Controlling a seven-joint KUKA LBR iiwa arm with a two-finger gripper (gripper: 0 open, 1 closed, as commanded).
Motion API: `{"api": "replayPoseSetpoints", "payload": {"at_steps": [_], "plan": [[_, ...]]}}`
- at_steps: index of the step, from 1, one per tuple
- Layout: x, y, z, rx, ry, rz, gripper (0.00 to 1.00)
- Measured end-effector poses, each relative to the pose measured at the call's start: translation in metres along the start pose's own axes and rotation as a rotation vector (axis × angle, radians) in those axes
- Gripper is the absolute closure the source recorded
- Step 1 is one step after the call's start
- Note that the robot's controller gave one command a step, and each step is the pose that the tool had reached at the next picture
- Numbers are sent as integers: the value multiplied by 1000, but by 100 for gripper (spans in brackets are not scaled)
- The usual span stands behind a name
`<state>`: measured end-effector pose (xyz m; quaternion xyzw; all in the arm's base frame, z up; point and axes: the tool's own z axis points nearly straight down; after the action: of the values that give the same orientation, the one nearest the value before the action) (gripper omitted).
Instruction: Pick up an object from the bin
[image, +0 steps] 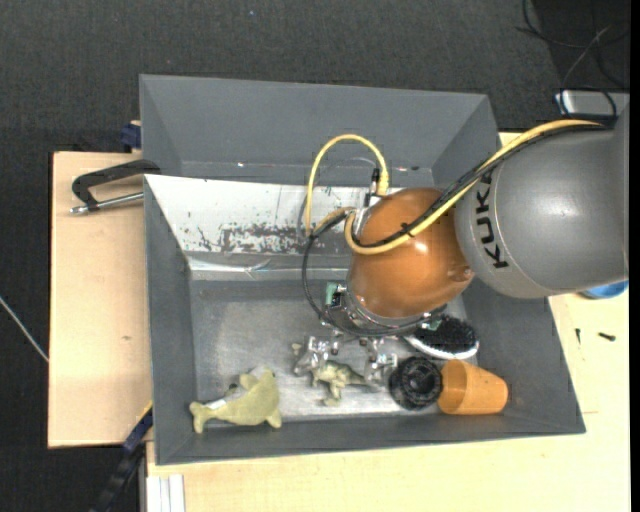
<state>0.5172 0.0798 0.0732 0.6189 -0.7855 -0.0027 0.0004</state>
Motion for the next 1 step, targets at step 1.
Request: {"api": "replayPoseSetpoints", "payload": {"at_steps": [1], "plan": [[1, 0, 1, 0, 1, 0, 100]]}}
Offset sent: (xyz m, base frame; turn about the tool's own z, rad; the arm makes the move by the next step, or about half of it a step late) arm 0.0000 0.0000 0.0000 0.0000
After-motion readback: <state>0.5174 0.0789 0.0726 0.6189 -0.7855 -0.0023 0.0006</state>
